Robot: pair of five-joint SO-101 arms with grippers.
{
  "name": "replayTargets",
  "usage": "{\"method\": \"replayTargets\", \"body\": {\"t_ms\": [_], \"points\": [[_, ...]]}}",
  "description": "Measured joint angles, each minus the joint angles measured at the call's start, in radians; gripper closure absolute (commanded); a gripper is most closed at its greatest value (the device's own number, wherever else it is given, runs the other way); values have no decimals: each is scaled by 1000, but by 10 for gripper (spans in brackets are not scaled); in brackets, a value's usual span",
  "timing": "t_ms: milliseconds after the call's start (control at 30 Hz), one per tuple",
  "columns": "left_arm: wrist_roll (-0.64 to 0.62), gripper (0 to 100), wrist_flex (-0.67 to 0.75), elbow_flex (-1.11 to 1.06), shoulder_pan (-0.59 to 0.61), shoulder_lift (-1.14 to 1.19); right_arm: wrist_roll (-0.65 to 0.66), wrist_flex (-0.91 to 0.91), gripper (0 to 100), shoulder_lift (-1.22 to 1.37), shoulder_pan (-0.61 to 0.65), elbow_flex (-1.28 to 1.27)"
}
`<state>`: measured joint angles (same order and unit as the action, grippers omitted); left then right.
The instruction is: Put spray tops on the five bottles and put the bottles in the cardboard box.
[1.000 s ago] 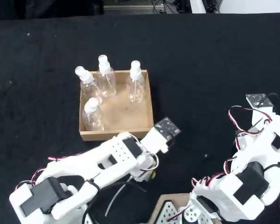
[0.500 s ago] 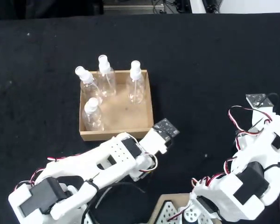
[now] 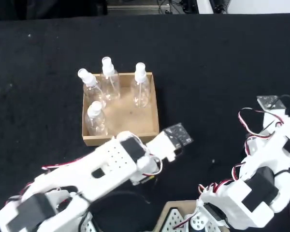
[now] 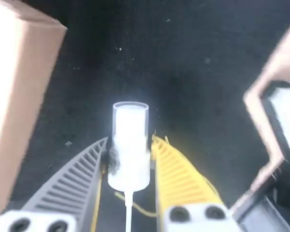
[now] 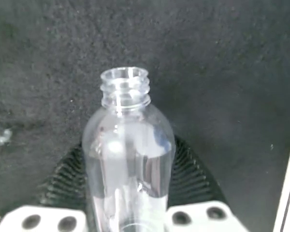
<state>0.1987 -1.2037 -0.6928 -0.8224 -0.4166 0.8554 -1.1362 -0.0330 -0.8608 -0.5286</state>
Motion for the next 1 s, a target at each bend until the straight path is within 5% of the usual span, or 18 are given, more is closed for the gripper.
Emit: {"method": "replayTargets", "body": {"t_ms": [267, 567, 1000], "points": [[61, 971, -207, 173, 63, -245, -87, -149, 988, -14, 29, 106], [61, 971, -399, 456, 72, -379, -210, -161, 988, -405, 135, -3], [-41, 971, -420, 855, 80, -463, -554, -242, 988, -901, 465, -14]]}}
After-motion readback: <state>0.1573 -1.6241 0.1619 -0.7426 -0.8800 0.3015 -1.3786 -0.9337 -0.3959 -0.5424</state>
